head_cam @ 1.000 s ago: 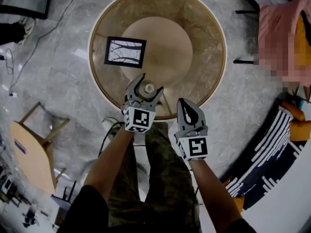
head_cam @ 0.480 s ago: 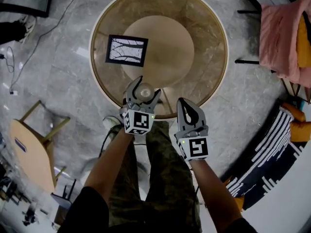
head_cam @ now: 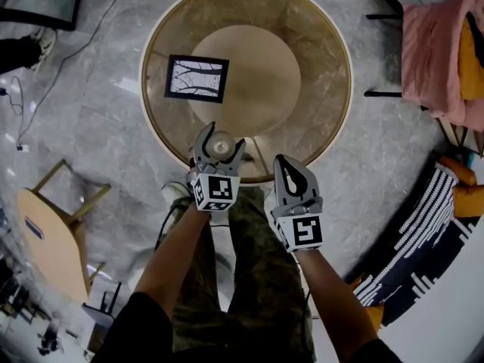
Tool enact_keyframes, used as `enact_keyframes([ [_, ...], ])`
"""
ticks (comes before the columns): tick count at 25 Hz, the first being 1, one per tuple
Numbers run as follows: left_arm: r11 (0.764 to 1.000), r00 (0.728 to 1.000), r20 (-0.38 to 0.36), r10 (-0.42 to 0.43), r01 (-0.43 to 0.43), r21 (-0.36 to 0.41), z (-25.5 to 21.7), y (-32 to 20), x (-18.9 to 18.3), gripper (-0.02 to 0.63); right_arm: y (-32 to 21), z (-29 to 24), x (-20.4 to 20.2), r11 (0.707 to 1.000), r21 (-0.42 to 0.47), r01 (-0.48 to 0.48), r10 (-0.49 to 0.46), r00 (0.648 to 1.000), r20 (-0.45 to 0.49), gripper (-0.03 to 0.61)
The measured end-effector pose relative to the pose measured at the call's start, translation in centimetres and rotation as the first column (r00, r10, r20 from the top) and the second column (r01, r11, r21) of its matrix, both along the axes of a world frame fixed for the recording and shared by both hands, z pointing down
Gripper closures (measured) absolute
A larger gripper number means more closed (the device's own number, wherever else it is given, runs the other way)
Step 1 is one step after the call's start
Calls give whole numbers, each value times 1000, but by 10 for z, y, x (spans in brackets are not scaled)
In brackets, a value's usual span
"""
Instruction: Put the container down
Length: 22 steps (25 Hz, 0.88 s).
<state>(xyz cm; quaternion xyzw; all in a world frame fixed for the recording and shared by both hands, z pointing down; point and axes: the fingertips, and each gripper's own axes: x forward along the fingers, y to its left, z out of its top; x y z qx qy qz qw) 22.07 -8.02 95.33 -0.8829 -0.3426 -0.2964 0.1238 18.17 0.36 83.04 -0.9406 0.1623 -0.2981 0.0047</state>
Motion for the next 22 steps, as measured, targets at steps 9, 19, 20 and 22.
enact_keyframes([
  [9, 1000, 1000, 13, 13, -13, 2, 3, -6, -8, 262, -9, 4, -16, 1000, 12, -6, 6, 1000, 7, 557],
  [19, 996, 997, 21, 79, -79, 29, 7, -6, -20, 262, -6, 2, -26, 1000, 10, -10, 10, 1000, 6, 557],
  [20, 997, 997, 23, 77, -77, 29, 7, -7, -20, 262, -5, 1, -27, 1000, 9, -10, 10, 1000, 5, 557],
  [22, 997, 997, 27, 67, -68, 30, 6, -10, -21, 261, -3, -1, -30, 1000, 7, -17, 17, 1000, 5, 557],
])
